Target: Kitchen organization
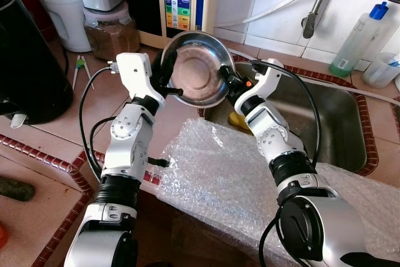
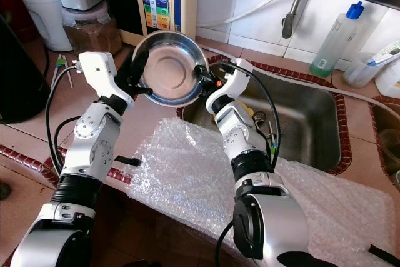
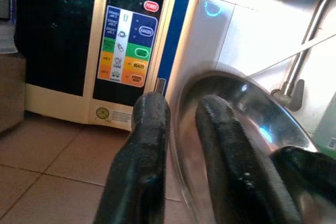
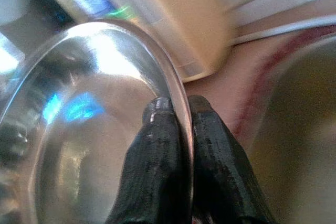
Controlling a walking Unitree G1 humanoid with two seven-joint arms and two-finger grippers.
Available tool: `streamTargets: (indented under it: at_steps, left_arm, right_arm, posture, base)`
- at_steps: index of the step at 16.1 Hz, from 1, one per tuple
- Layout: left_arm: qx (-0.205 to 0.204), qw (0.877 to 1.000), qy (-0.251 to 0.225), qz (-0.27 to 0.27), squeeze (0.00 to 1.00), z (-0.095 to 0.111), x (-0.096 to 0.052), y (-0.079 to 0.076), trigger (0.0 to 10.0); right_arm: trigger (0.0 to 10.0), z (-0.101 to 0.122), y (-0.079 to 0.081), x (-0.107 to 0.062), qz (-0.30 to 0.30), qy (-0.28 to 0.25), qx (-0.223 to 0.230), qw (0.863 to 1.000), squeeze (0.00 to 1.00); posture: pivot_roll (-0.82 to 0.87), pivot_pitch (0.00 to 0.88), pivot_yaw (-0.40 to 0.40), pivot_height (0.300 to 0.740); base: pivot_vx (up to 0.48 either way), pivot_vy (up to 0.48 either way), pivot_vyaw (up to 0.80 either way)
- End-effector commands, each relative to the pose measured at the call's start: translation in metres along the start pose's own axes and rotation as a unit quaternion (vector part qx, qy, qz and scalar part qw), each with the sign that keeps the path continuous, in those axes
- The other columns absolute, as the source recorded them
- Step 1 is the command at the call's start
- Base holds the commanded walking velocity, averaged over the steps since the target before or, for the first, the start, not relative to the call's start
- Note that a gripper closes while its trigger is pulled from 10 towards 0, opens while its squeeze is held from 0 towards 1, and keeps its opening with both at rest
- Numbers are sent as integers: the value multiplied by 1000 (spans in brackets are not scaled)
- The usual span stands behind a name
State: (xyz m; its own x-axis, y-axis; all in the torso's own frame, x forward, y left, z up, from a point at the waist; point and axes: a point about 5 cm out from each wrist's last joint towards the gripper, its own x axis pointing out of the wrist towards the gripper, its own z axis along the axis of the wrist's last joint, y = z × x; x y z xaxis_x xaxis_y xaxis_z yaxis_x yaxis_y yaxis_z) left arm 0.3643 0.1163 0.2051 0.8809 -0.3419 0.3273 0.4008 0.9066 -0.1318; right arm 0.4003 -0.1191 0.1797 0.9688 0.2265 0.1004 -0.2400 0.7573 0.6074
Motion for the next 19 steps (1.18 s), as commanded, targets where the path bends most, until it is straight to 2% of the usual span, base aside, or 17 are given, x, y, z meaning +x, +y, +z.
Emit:
streamTargets:
  at_steps: [1, 4, 5, 6, 9, 10, 12, 13, 14, 15, 19]
  left_arm:
    - [2, 1000, 1, -25, 1000, 3, 1, -5, 10000]
    - [6, 999, 16, -52, 1000, 2, 0, -10, 10000]
    - [17, 995, 30, -89, 1000, 3, -1, -16, 10000]
    - [20, 994, 38, -104, 1000, 3, -2, -18, 10000]
    - [37, 986, 82, -142, 1000, -5, -8, -16, 10000]
    - [43, 978, 115, -166, 1000, -12, -13, -17, 10000]
    - [46, 974, 131, -178, 1000, -14, -16, -18, 10000]
    - [56, 968, 150, -193, 1000, -18, -20, -19, 10000]
    - [58, 967, 151, -194, 1000, -18, -20, -19, 10000]
    - [60, 961, 166, -211, 1000, -23, -25, -21, 10000]
    - [59, 952, 189, -234, 1000, -32, -31, -26, 10000]
  right_arm:
    - [0, 12, -8, 0, -33, -29, -2, 999, 0]
    - [0, 14, -10, -1, -42, -33, -5, 999, 0]
    - [0, 14, -14, -2, -55, -35, -9, 998, 0]
    - [0, 15, -17, -3, -61, -36, -9, 997, 0]
    - [0, 20, -31, -8, -121, -52, -44, 990, 0]
    - [0, 28, -41, -11, -166, -65, -79, 981, 0]
    - [0, 31, -48, -14, -192, -65, -92, 975, 0]
    - [0, 37, -63, -21, -245, -66, -136, 958, 0]
    - [0, 38, -65, -22, -250, -65, -135, 957, 0]
    - [0, 35, -81, -31, -299, -46, -154, 941, 0]
    - [0, 27, -101, -45, -354, -23, -173, 919, 0]
  posture:
    - [56, 58, -35, 740]
    - [54, 62, -33, 740]
    - [56, 62, -33, 740]
    - [56, 62, -33, 740]
    - [55, 63, -33, 740]
    - [54, 63, -32, 740]
    - [54, 64, -33, 740]
    - [55, 64, -34, 740]
    - [55, 64, -34, 740]
    - [51, 65, -33, 740]
    - [49, 67, -31, 740]
  base:
    - [0, 0, 0]
    - [0, 0, 0]
    - [0, 0, 0]
    - [0, 0, 0]
    - [0, 0, 0]
    - [0, 0, 0]
    - [0, 0, 0]
    - [0, 0, 0]
    - [0, 0, 0]
    - [0, 0, 0]
    - [0, 0, 0]
